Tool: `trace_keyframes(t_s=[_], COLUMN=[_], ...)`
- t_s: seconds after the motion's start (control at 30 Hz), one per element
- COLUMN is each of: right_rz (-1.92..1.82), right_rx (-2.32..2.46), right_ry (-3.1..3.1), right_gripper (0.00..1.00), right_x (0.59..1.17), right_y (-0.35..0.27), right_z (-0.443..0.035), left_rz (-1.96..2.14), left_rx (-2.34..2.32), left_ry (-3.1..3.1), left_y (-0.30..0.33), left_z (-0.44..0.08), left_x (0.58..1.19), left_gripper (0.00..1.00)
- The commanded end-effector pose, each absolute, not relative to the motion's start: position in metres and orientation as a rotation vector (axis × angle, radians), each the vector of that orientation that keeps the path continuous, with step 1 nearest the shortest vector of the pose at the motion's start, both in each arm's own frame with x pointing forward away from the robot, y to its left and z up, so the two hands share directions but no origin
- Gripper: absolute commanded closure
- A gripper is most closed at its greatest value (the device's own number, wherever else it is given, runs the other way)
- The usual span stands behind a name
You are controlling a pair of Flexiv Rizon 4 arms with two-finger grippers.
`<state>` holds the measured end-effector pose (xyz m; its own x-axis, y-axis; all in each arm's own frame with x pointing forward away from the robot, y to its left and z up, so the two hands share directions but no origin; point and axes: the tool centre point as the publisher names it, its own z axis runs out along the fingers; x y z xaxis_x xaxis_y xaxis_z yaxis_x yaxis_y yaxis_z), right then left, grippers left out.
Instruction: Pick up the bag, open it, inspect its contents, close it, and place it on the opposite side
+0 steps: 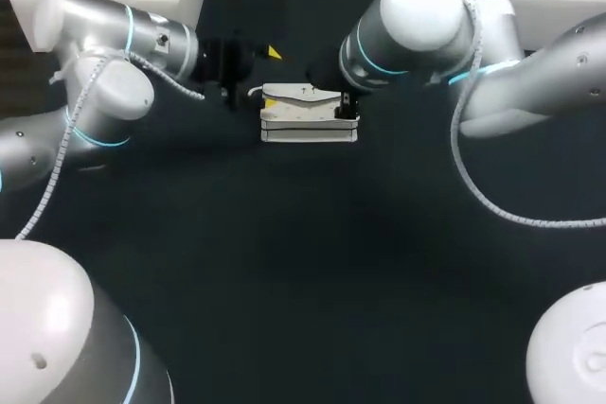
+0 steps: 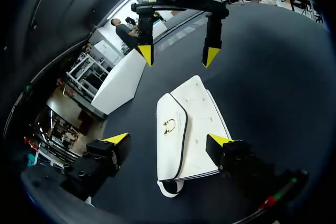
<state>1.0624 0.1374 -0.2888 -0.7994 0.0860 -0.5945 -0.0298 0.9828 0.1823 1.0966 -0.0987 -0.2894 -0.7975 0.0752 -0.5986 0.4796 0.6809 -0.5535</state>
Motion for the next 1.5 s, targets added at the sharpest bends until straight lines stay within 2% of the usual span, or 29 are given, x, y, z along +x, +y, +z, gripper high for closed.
trace_keyframes(t_s=[0.03,0.43,1.0,1.07,1.27,1.5], right_rz=[0.242,0.282,0.295,0.295,0.333,0.432], right_rx=[0.034,0.099,0.094,0.094,0.701,1.275], right_ry=[2.596,2.722,2.724,2.724,2.828,2.736], right_gripper=[0.00,0.00,0.00,0.00,0.00,0.00], right_x=[1.065,1.074,1.074,1.074,1.094,1.091], right_y=[0.130,0.120,0.118,0.118,0.118,0.110], right_z=[-0.277,-0.269,-0.267,-0.267,-0.259,-0.260], left_rz=[-0.827,-0.866,-0.817,-0.813,-0.839,-0.989], left_rx=[0.369,0.299,0.284,0.115,-0.714,-1.406], left_ry=[2.534,2.805,2.808,2.846,2.841,2.738], left_y=[-0.091,-0.076,-0.075,-0.091,-0.094,-0.084], left_z=[-0.271,-0.275,-0.275,-0.276,-0.263,-0.266], left_x=[1.087,1.087,1.088,1.091,1.100,1.099], left_gripper=[0.00,0.00,0.00,0.00,0.00,0.00])
